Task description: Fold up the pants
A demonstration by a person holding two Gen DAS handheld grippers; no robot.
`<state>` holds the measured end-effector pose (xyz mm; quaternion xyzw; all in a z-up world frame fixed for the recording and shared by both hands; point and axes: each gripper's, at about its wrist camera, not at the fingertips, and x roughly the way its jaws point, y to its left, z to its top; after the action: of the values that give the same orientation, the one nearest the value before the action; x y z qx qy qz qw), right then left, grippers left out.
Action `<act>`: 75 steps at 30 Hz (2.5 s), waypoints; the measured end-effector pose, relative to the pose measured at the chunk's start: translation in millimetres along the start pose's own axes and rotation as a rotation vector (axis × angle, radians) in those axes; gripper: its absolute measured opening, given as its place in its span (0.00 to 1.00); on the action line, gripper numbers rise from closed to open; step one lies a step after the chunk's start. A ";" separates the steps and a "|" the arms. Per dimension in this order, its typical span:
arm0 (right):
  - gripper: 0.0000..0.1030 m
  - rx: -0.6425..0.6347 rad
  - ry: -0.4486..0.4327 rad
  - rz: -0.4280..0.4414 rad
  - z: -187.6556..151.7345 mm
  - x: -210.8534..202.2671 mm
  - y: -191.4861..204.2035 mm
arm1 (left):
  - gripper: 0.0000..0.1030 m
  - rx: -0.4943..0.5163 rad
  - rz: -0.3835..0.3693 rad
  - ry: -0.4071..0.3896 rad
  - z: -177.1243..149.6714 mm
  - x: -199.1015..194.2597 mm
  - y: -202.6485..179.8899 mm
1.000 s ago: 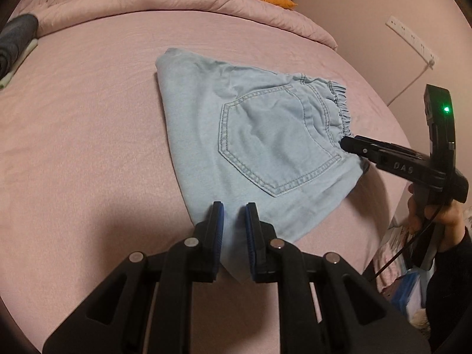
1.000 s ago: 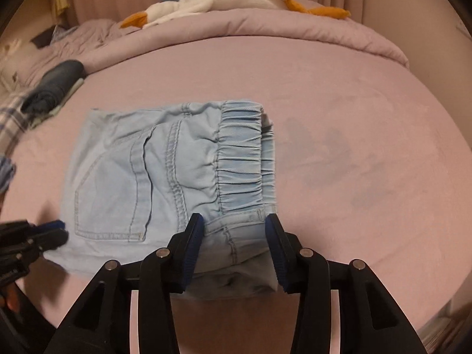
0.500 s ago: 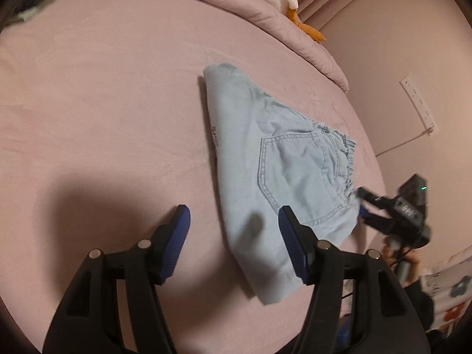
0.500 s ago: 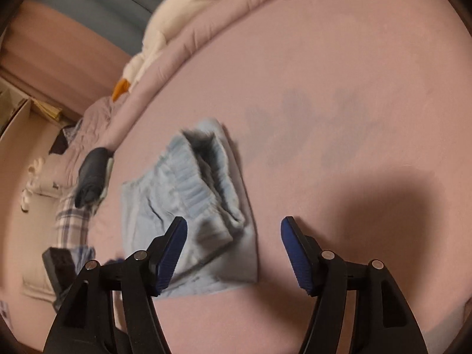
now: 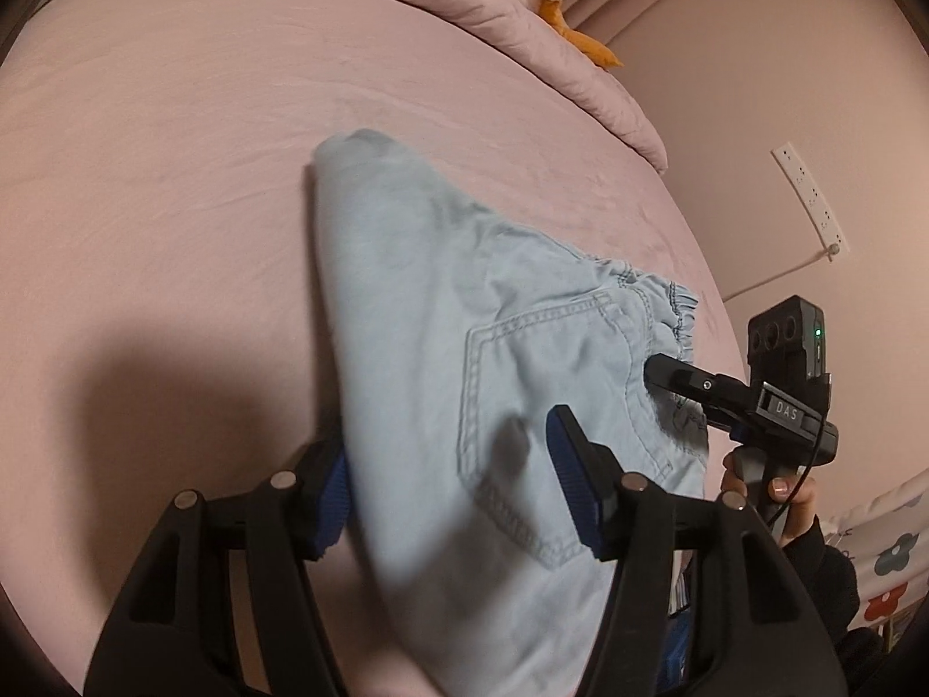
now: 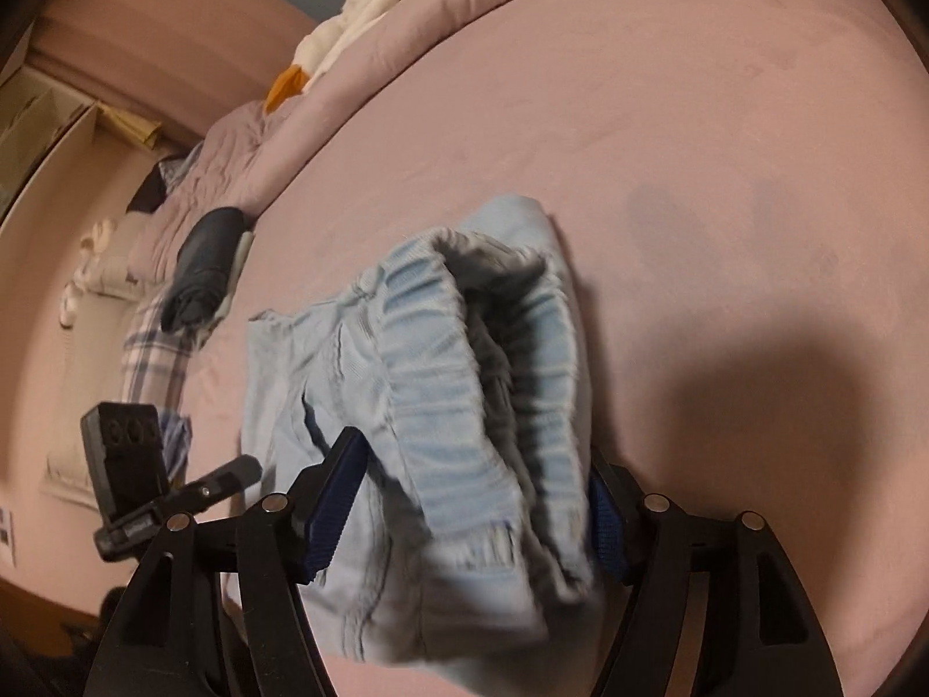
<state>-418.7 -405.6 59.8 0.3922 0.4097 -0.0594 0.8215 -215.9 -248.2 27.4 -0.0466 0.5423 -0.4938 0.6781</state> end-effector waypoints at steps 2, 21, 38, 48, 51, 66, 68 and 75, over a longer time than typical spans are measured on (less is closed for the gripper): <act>0.70 -0.015 0.002 0.000 0.7 0.6 1.4 | 0.59 0.011 0.000 0.004 2.8 4.3 -3.1; 0.43 -0.199 -0.119 -0.212 -21.6 -21.0 45.0 | 0.20 0.099 0.168 -0.030 2.6 -2.6 -18.2; 0.38 -0.295 -0.187 -0.183 -36.0 -30.5 96.5 | 0.14 0.130 0.207 -0.111 -5.3 -47.0 -29.9; 0.38 -0.347 -0.191 -0.148 -49.5 -23.7 132.9 | 0.14 0.117 0.249 -0.180 -21.6 -81.3 -22.9; 0.38 -0.365 -0.187 -0.139 -51.2 -21.0 142.9 | 0.14 0.105 0.260 -0.198 -26.5 -90.4 -18.5; 0.38 -0.460 -0.175 -0.098 -42.0 7.8 191.8 | 0.14 0.066 0.311 -0.280 -18.9 -128.9 13.8; 0.38 -0.467 -0.180 -0.091 -38.8 11.3 196.1 | 0.14 0.067 0.317 -0.288 -15.3 -131.2 17.1; 0.38 -0.491 -0.193 -0.087 -25.5 23.9 209.5 | 0.14 0.077 0.333 -0.302 4.9 -132.2 28.6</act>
<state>-331.2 -239.1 158.2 0.1555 0.3482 -0.0304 0.9239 -184.4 -140.8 103.3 -0.0037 0.4157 -0.3827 0.8251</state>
